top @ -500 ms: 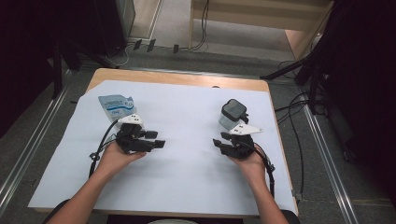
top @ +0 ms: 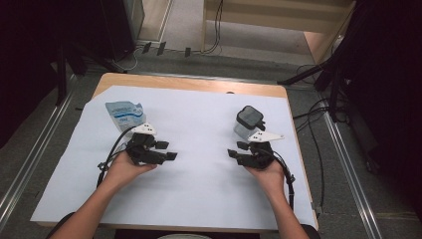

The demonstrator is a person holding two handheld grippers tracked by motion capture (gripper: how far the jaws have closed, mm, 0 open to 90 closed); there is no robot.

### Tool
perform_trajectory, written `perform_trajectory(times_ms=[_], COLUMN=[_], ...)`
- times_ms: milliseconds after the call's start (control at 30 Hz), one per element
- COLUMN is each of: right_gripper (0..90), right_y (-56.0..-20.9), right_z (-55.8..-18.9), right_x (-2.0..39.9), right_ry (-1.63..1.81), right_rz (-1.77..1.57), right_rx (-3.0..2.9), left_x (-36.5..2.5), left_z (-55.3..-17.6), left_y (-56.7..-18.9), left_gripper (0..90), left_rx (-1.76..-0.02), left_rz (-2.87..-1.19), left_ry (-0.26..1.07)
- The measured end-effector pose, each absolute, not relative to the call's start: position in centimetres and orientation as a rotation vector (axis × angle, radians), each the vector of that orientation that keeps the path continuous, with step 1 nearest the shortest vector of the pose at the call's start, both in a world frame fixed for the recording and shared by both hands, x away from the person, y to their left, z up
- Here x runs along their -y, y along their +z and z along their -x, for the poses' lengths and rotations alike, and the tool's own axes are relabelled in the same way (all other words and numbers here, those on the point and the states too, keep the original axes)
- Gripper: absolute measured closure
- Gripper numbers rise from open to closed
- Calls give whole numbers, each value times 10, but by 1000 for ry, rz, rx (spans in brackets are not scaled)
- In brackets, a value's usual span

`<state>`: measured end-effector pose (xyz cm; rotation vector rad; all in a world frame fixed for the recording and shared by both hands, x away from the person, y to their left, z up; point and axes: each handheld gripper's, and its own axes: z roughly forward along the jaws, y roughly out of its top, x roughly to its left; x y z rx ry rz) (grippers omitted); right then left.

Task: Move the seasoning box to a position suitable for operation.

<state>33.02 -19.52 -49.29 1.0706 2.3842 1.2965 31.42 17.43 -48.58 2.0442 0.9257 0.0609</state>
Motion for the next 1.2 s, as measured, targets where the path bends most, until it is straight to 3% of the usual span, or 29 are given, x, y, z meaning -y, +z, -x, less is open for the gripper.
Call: perform_trajectory(times_ms=[500,567,633,700,833,1200], right_gripper=[346,321,262,130,46,59], right_y=[-482,-482,-480,-478,-475,-463], right_z=[-334,-335,-336,-336,-337,-345], right_x=[201,201,201,199,194,187], right_ry=[1332,1332,1351,1367,1331,1344], right_rz=[-1116,-1119,-1116,-1155,-1118,-1093], right_rx=[-2337,-2343,-2336,-2314,-2345,-2342], left_x=[-175,-175,-176,-177,-176,-178], left_z=[-311,-311,-311,-310,-308,-303], left_y=[-481,-480,-478,-477,-476,-476], left_gripper=[370,319,238,227,165,175], left_rx=[-922,-951,-974,-970,-954,-954], left_rz=[-2074,-2071,-2079,-2069,-2087,-2084], left_ry=[82,100,112,91,88,66])
